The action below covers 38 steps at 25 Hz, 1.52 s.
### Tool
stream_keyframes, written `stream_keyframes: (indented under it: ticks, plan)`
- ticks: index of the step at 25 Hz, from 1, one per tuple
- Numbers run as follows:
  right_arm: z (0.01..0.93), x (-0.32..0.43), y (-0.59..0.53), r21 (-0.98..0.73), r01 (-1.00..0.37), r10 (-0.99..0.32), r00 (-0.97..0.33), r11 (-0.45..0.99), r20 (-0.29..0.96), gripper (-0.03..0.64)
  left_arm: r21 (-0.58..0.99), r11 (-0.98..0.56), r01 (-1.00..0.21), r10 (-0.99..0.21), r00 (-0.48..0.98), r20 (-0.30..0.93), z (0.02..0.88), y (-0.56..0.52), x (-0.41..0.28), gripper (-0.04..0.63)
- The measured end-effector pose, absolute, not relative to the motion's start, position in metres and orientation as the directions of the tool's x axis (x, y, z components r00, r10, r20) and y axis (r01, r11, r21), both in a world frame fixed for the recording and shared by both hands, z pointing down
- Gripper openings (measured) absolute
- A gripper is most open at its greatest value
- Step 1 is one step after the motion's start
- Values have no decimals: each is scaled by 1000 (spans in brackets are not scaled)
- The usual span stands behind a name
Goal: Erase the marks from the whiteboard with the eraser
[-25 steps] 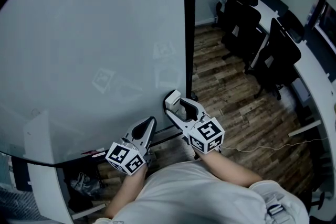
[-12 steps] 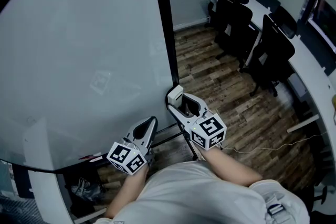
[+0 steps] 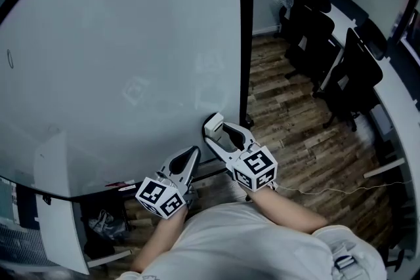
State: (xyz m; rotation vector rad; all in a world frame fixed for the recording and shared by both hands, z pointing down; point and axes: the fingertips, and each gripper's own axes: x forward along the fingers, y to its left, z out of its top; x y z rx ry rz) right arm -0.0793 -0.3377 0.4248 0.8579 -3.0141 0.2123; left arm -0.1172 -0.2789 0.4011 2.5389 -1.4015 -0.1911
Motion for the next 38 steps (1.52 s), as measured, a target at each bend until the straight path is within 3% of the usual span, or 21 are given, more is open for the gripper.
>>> stream_keyframes:
  ticks: [7, 20, 29, 38]
  plan:
    - [428, -97, -329, -112, -510, -509, -860, 853, 42, 233, 263, -502, -824, -855, 519, -8, 405, -267, -136, 7]
    - [426, -19, -370, -97, -690, -688, -724, 718, 52, 233, 271, -557, -785, -813, 583, 19, 413, -269, -124, 6]
    - [423, -37, -363, -105, -694, -694, -718, 712, 45, 233, 281, -549, -787, -817, 576, 19, 415, -255, -133, 7]
    - [425, -114, -319, -86, -621, -618, -784, 779, 65, 233, 278, -528, -802, -833, 553, 12, 413, -219, -185, 8]
